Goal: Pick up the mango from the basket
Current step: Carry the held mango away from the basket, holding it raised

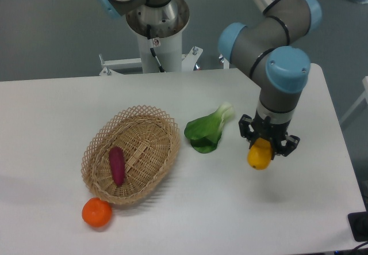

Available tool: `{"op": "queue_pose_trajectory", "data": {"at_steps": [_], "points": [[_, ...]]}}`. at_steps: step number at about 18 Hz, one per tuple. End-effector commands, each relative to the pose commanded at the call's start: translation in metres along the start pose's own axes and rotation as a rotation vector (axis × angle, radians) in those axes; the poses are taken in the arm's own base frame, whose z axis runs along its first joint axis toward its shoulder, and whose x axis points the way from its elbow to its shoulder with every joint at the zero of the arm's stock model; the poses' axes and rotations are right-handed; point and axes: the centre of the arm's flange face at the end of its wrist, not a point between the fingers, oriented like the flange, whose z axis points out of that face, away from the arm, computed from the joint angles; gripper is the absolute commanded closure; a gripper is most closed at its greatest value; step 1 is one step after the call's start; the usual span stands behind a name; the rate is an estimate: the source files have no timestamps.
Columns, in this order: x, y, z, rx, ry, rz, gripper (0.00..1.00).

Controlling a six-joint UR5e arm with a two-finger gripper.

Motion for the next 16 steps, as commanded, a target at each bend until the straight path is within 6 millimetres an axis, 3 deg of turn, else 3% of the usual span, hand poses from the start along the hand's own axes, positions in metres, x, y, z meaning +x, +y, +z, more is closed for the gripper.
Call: {"op": "queue_pose_trajectory", "data": {"at_steps": [4, 16], "points": [[-0.029, -0.002, 0.006, -0.017, -0.026, 0.008, 0.63], [-0.032, -0.002, 0.010, -0.055, -0.039, 0.057, 0.62]]}}
